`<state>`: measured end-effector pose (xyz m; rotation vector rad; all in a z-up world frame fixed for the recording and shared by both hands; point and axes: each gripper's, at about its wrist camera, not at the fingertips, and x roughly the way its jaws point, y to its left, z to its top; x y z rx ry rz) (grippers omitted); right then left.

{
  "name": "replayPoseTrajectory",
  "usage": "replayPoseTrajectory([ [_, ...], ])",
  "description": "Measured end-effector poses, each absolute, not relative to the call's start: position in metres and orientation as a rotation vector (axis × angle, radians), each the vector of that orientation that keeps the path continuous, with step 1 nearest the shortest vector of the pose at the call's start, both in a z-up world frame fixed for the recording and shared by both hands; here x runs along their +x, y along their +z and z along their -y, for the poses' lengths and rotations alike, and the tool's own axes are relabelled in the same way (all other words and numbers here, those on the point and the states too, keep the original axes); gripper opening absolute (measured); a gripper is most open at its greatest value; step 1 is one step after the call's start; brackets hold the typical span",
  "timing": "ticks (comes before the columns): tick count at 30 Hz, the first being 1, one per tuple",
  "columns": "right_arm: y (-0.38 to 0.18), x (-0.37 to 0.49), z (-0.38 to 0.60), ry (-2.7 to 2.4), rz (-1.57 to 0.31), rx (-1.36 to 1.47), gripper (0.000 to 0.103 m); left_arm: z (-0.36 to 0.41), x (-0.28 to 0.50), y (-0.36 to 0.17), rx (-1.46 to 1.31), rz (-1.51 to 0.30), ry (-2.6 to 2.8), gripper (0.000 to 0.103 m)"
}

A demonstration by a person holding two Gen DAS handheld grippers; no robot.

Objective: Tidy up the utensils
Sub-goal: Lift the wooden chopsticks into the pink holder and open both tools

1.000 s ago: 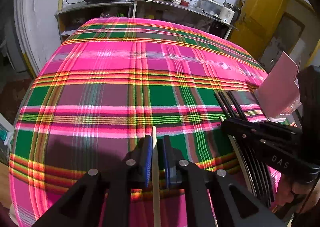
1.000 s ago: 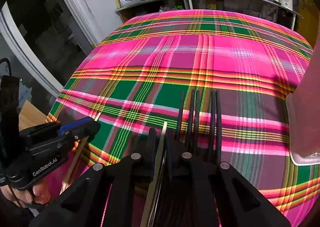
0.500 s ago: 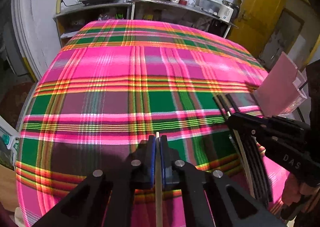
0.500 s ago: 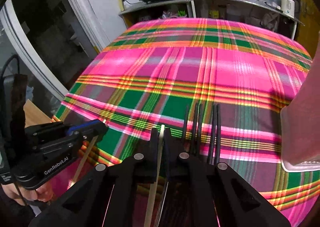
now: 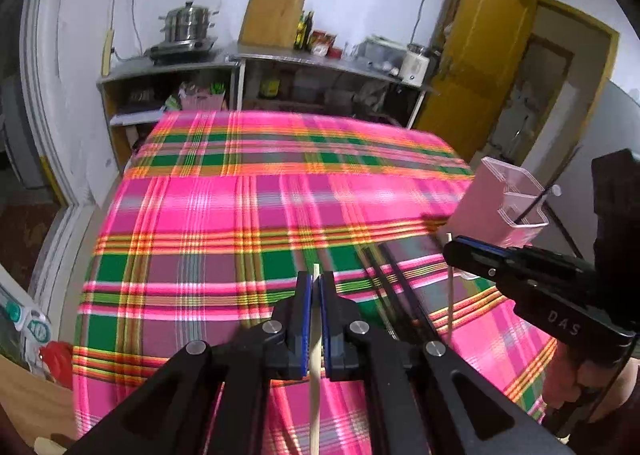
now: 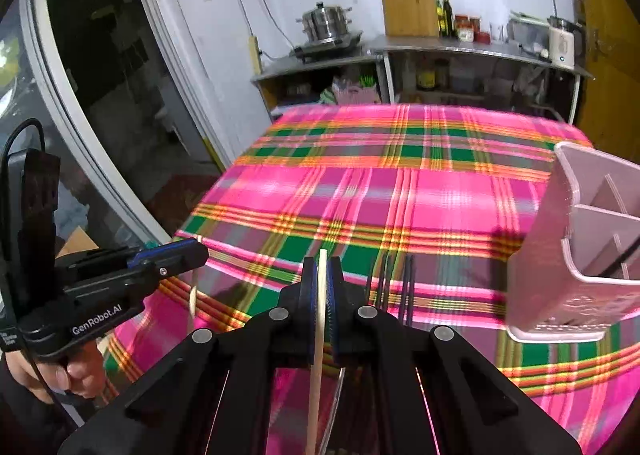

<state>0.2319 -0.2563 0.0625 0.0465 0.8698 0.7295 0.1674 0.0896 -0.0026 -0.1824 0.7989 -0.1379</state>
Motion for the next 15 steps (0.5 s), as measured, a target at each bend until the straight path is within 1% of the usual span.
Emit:
replayPoseTrajectory([
  [7,0.095,0.212,0.281,0.713,-0.794,0.083,0.005,-0.077,0.148,0.031,-0.166,-0.737,-0.179,0.004],
  [15,0.118,0.202,0.304,0.687,-0.734,0.108,0.005,-0.064,0.140,0.060,-0.173,-0.688,-0.212,0.004],
])
